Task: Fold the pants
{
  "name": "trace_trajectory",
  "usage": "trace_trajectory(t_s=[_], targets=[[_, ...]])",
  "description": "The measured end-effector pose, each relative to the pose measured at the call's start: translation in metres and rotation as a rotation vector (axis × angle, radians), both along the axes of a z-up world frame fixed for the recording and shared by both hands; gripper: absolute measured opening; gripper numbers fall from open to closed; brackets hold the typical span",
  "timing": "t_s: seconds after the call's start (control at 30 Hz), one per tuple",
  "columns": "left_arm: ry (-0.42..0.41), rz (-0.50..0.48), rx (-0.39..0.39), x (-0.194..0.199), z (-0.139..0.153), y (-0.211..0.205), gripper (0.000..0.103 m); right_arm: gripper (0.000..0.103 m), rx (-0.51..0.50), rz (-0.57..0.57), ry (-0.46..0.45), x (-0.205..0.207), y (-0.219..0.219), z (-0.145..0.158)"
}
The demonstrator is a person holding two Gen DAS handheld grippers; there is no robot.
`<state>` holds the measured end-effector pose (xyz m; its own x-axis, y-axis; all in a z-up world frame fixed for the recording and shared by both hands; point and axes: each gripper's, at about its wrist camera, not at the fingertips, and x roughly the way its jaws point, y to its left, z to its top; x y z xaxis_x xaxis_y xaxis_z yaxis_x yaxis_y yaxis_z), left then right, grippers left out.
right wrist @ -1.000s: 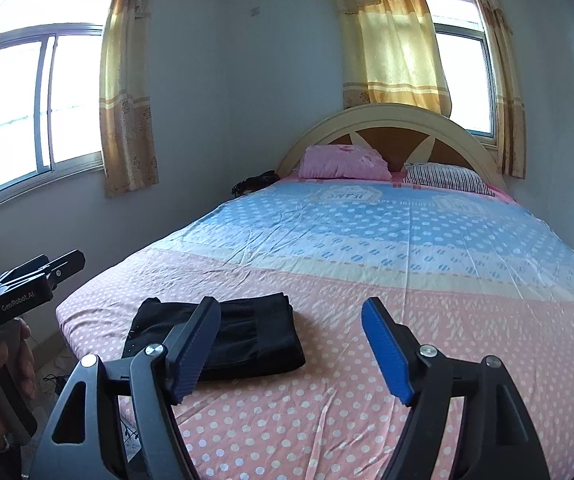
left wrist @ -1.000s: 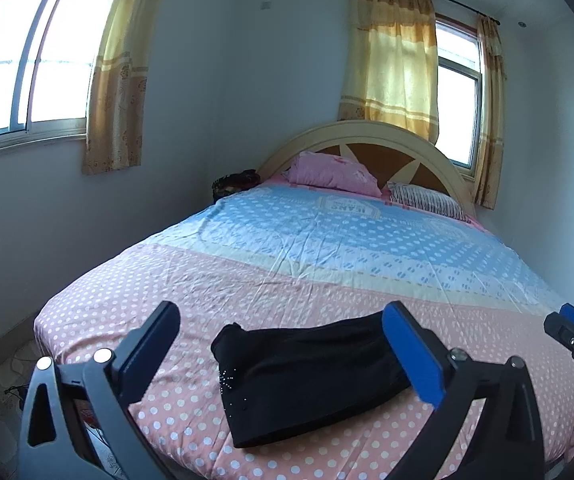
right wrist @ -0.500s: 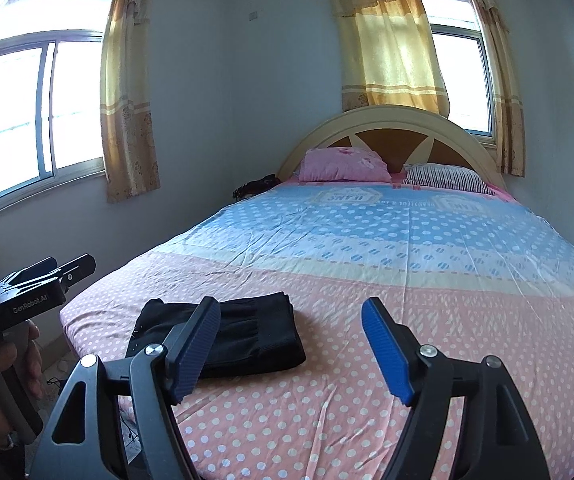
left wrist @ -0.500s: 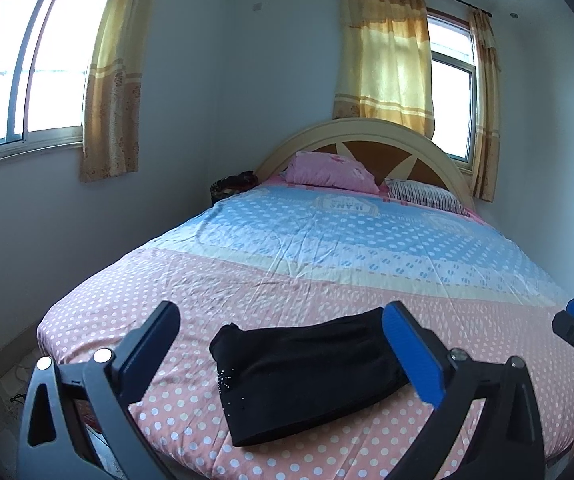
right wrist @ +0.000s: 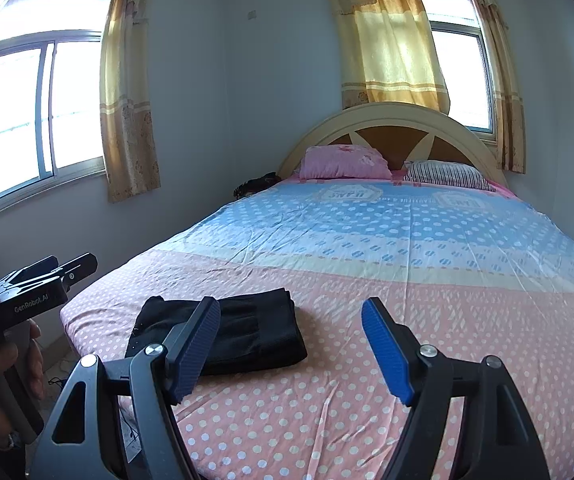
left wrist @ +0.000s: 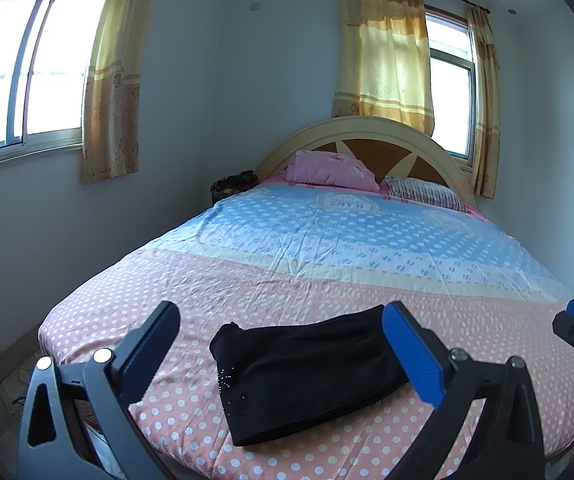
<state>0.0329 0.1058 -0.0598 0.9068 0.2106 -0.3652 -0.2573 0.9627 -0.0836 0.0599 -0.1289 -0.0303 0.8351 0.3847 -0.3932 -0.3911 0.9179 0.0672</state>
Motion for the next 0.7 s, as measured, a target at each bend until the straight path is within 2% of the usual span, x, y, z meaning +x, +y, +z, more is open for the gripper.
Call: trace_trajectory(t_s=[0.4, 0.7], targets=[[0.008, -0.002, 0.004, 0.0017, -0.0006, -0.0010, 0.103, 0.074, 0.002, 0.001, 0.005, -0.0005, -0.0007, -0.0046], [-0.006, -0.004, 0.038, 0.0017, 0.0020, -0.0066, 0.103, 0.074, -0.005, 0.001, -0.002, -0.0019, -0.0017, -0.0056]])
